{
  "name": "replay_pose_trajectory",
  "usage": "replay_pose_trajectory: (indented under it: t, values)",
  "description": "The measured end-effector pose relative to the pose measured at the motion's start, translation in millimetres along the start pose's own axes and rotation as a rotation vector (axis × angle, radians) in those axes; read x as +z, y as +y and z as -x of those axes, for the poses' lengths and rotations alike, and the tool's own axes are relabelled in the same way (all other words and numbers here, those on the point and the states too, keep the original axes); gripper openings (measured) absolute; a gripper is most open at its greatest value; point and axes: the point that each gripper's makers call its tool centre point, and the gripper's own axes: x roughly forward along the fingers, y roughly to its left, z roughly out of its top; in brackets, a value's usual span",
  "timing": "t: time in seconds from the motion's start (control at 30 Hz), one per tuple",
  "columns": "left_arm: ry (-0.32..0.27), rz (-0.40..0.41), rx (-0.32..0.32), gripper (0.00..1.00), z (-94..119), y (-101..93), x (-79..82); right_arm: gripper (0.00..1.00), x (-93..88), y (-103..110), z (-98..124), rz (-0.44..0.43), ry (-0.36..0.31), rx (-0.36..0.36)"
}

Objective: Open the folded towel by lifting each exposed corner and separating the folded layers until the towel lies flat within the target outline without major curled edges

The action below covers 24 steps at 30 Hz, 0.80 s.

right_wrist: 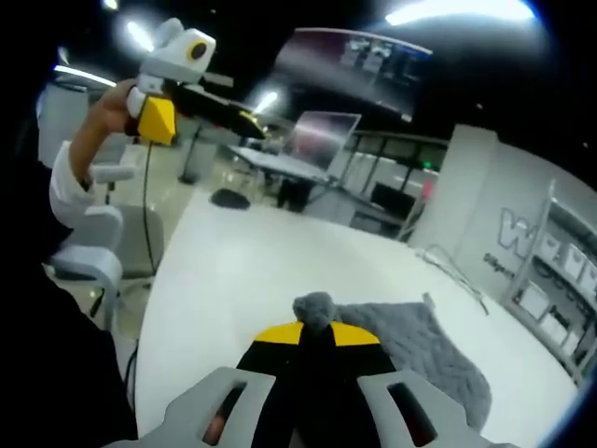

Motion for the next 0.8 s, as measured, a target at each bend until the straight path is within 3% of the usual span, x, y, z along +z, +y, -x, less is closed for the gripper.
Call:
replay_pose_trajectory:
  t: [0.8]
  values:
    - [-0.004, 0.011, 0.004, 0.96, 3.1, 1.3, 0.0, 0.04, 2.3, -0.2, 3.4, -0.013, -0.012, 0.001]
